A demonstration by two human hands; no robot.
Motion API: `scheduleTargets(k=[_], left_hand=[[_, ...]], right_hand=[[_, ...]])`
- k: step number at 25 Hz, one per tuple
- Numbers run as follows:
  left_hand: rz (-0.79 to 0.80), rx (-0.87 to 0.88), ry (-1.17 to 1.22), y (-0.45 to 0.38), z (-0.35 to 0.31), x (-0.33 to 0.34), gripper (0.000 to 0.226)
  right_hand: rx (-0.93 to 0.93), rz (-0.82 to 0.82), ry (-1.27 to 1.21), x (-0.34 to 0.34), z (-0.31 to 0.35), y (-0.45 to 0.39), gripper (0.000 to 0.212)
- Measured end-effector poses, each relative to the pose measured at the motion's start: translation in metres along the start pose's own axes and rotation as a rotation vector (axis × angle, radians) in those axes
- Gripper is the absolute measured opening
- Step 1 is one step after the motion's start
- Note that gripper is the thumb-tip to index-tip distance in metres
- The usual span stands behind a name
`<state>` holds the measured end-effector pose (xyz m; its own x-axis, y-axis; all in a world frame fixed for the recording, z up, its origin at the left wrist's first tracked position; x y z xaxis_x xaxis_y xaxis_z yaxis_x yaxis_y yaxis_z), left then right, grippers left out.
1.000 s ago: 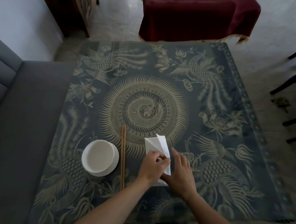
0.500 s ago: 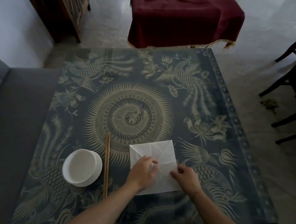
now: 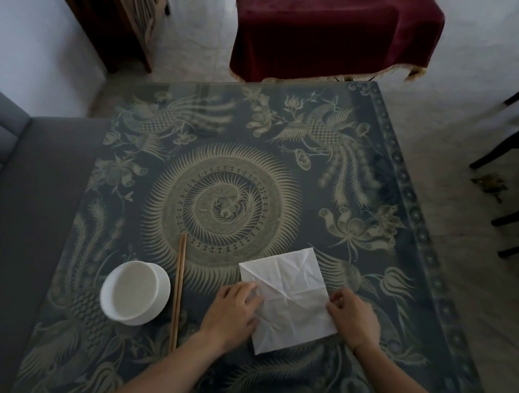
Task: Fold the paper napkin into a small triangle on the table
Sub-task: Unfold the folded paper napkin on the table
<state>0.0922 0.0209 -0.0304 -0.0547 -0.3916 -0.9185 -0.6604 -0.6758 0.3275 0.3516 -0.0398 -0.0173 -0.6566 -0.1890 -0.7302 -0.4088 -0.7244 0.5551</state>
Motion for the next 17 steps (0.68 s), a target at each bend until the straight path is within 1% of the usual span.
scheduleTargets(k=[3, 6, 7, 8, 10, 11, 13, 14, 15, 17], left_hand=[[-0.002, -0.003, 0.006, -0.005, -0.005, 0.004, 0.041], [-0.075, -0.045, 0.094, -0.012, -0.001, -0.003, 0.035], [-0.11, -0.072, 0.128, -0.018, 0.002, -0.009, 0.031], [-0.137, -0.094, 0.156, -0.028, 0.005, -0.017, 0.029], [-0.15, -0.086, 0.172, -0.057, 0.006, -0.037, 0.026], [-0.132, -0.062, 0.17, -0.075, 0.002, -0.047, 0.027], [-0.051, -0.014, 0.174, -0.112, -0.01, -0.065, 0.031], [0.007, 0.008, 0.156, -0.129, -0.017, -0.072, 0.034], [0.059, 0.031, 0.125, -0.144, -0.025, -0.075, 0.035], [0.122, 0.074, 0.082, -0.166, -0.039, -0.076, 0.037]], right_hand=[[-0.004, -0.008, 0.024, -0.006, -0.013, 0.0, 0.006], [-0.044, -0.055, -0.007, -0.003, -0.015, 0.002, 0.008], [-0.064, -0.08, -0.023, -0.002, -0.012, 0.0, 0.013], [-0.081, -0.095, -0.023, -0.002, -0.009, -0.003, 0.025], [-0.143, -0.125, 0.055, -0.006, -0.001, -0.008, 0.044], [-0.228, -0.154, 0.144, -0.006, 0.003, -0.007, 0.047], [-0.506, -0.177, 0.395, -0.003, 0.009, 0.004, 0.049], [-0.652, -0.157, 0.489, 0.003, 0.01, 0.014, 0.049], [-0.779, -0.126, 0.544, 0.013, 0.01, 0.024, 0.05], [-0.922, -0.045, 0.585, 0.033, 0.007, 0.04, 0.052]])
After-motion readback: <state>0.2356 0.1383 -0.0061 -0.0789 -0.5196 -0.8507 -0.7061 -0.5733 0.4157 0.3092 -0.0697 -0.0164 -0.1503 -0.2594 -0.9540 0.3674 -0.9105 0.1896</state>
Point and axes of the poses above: each hand's wrist, its own y-axis away from the middle knuckle, its own x-axis out of the palm, z = x × y, the point moved 1 cm from there along -y, towards the middle knuckle, and after that the axes turned 5 degrees about z, right-handed, at the moved point
